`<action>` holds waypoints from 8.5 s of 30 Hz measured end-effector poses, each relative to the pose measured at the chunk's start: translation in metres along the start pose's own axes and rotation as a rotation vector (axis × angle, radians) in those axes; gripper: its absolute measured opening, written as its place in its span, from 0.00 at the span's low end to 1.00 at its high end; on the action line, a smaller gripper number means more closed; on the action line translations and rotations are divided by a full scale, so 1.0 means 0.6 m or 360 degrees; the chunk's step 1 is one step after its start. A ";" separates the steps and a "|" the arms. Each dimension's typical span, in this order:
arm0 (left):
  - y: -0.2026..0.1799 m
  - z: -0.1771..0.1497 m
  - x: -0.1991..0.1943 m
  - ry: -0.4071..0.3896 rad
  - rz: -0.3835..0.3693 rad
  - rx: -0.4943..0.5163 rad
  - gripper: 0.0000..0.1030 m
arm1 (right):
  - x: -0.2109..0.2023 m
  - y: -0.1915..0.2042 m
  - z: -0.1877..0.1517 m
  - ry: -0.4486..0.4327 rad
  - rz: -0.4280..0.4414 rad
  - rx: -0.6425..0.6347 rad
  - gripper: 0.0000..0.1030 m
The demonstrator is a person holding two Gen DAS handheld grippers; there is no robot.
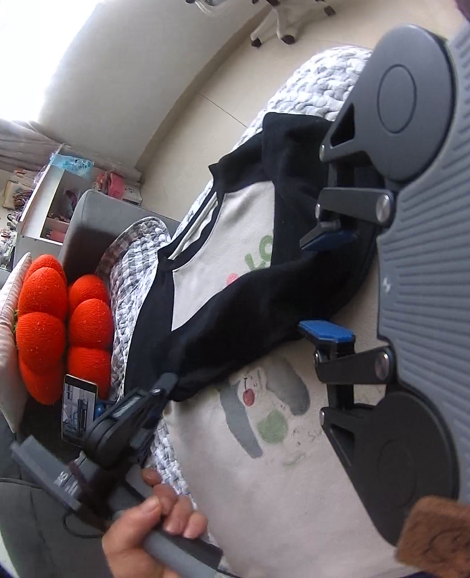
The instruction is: Fold clothes
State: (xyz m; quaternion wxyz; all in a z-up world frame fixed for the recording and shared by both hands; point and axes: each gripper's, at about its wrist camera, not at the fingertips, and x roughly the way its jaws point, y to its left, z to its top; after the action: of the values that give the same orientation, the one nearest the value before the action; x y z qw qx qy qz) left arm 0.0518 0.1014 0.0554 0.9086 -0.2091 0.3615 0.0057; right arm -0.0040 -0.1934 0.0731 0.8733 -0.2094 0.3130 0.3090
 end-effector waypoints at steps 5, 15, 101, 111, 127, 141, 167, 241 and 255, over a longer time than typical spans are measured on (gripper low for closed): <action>0.041 0.011 -0.021 -0.0040 -0.0013 -0.0063 0.06 | -0.014 -0.084 0.011 -0.0068 -0.0131 0.0301 0.46; 0.085 -0.007 -0.011 0.0030 -0.0028 0.0095 0.08 | 0.048 -0.134 0.027 0.0102 -0.0119 0.0448 0.46; 0.181 0.066 0.043 -0.0214 -0.0303 -0.0288 0.46 | 0.105 -0.114 0.071 0.0027 -0.0154 -0.0006 0.47; 0.132 0.051 0.083 -0.0130 -0.0194 -0.0054 0.06 | 0.139 -0.095 0.047 0.0189 -0.0004 -0.0007 0.10; 0.164 0.067 0.075 -0.0225 -0.0237 -0.0151 0.04 | 0.100 -0.090 0.046 0.0157 0.0069 0.0029 0.02; 0.177 0.067 0.085 -0.0132 -0.0266 -0.0244 0.07 | 0.068 -0.112 0.020 0.0143 0.0154 0.0197 0.35; 0.145 0.059 0.083 -0.0111 -0.0183 -0.0126 0.36 | -0.039 -0.160 -0.029 0.0001 0.0303 0.0978 0.48; 0.161 0.059 0.077 -0.0172 -0.0270 -0.0219 0.41 | 0.051 -0.112 -0.031 -0.0107 -0.0088 0.0621 0.34; 0.166 0.061 0.077 -0.0160 -0.0334 -0.0271 0.47 | 0.015 -0.194 -0.067 -0.0142 -0.0209 0.1013 0.35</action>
State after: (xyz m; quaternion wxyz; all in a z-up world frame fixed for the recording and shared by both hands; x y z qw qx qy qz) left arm 0.0937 0.1997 0.0112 0.9001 -0.3215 0.2900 -0.0484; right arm 0.0630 -0.2961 0.0584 0.9258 0.0680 0.3412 0.1476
